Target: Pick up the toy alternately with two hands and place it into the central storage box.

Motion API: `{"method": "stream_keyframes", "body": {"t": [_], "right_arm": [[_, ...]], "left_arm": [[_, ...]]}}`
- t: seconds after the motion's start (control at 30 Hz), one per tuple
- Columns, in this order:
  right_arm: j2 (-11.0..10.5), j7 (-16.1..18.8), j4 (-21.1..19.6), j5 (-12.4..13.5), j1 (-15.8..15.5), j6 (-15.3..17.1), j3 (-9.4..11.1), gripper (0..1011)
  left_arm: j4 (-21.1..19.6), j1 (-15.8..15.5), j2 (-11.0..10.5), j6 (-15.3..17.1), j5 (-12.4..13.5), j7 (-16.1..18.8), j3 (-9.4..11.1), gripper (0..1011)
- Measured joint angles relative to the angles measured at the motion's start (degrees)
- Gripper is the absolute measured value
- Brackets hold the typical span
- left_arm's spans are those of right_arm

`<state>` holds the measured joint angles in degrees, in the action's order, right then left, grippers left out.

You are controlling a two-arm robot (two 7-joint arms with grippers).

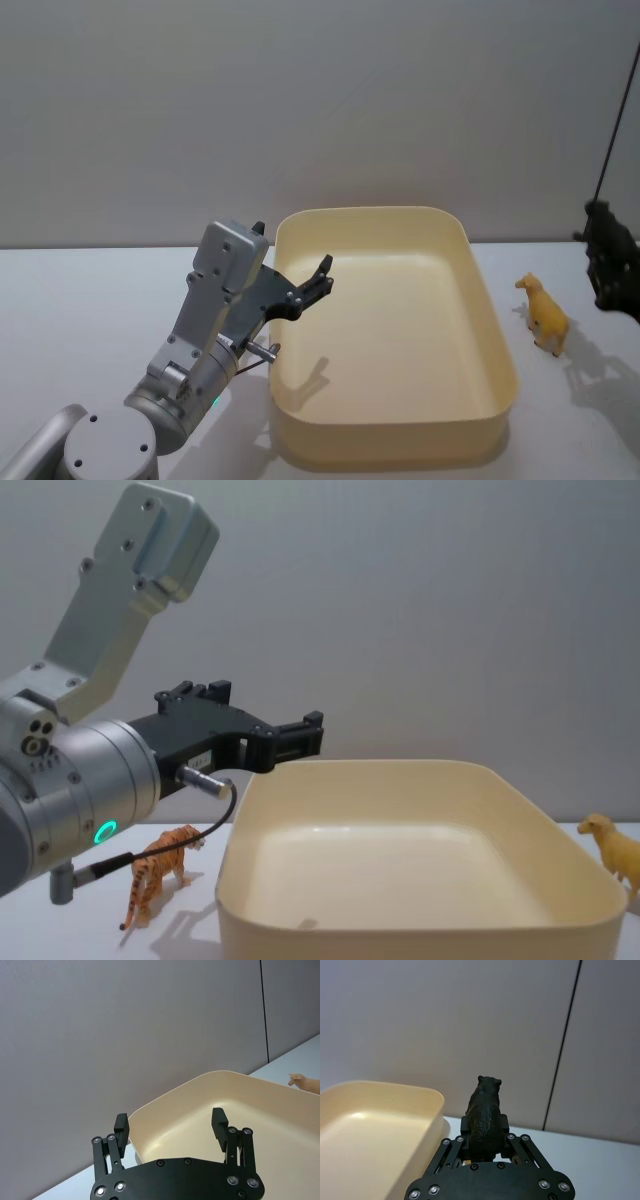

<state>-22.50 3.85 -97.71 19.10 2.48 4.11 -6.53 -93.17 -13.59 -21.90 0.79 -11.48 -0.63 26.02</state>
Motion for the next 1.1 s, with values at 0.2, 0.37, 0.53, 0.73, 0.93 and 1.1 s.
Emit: {"method": "stream_keyframes", "body": {"t": [0.2,0.37,0.53,0.73,0.93,1.1], "right_arm": [[0.8,3.0,-1.9,1.2,2.2,1.4,-0.3,278],[1.8,5.4,-2.5,1.6,4.4,3.3,-1.1,278],[3.5,8.5,-2.0,1.7,7.4,6.8,-2.3,279],[5.5,11.3,-0.3,0.8,10.5,10.9,-3.9,279],[7.5,13.3,2.5,-0.9,13.1,15.4,-5.8,278],[8.9,13.7,4.9,-2.5,14.7,17.7,-7.1,278]], "left_arm": [[0.0,0.0,0.0,0.0,0.0,0.0,0.0,1002],[0.0,0.0,0.0,0.0,0.0,0.0,0.0,1002],[0.0,0.0,0.0,0.0,0.0,0.0,0.0,1002],[0.0,0.0,0.0,0.0,0.0,0.0,0.0,1002],[0.0,0.0,0.0,0.0,0.0,0.0,0.0,1002],[0.0,0.0,0.0,0.0,0.0,0.0,0.0,1002]]}}
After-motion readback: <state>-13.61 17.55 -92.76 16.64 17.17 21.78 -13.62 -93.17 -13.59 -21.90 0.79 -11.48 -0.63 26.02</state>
